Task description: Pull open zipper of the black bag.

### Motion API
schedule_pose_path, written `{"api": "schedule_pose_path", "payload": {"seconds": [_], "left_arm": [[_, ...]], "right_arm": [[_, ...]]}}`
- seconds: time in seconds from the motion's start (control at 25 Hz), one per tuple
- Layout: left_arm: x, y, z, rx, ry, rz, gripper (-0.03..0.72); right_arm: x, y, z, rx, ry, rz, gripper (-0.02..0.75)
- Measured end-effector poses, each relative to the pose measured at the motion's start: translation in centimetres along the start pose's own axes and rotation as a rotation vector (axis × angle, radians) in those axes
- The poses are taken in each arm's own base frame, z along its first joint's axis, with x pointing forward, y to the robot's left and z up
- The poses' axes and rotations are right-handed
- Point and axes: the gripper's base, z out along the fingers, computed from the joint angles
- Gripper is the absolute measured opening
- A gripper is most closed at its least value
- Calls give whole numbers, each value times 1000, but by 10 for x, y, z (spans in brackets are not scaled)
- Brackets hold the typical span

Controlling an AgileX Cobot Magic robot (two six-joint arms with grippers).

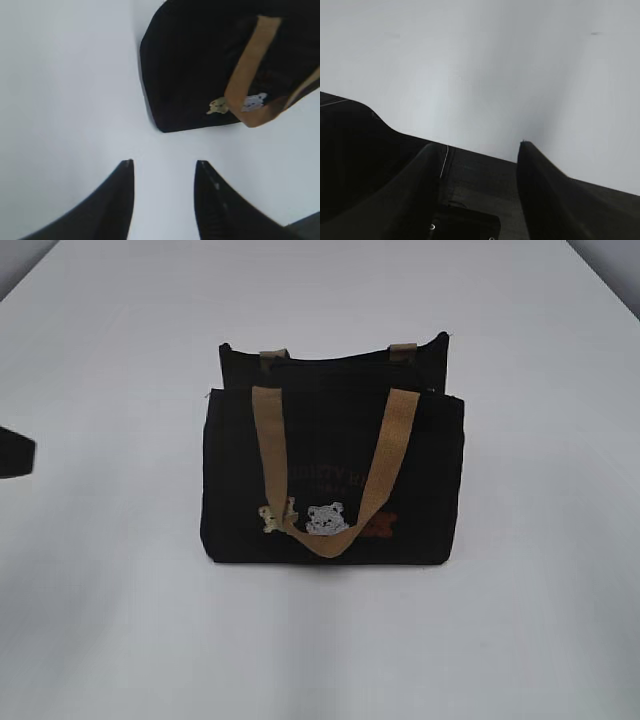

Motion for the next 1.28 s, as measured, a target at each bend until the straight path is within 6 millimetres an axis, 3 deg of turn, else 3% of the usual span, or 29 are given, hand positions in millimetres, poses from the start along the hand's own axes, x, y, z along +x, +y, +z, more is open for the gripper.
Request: {"api": "schedule_pose_path", "payload": {"seconds": [0.08,0.24,0.52,0.84,1.28], "left_arm": [[13,-7,-28,12,-68,2,298],[43,-15,-76,3,-186,26,280],[98,-11,-127,-141,-256,133,271],[145,-6,-136,-201,-367,177,258],[147,-6,-137,-205,-377,178,255]], "right_arm": [[33,5,-5,22,-79,-2,391],[78,13,-4,48,-207,-2,391],[113,20,-16,100,-537,-9,375],[134,24,-24,119,-701,-17,358],[135,25,-24,115,-709,-11,355]]}}
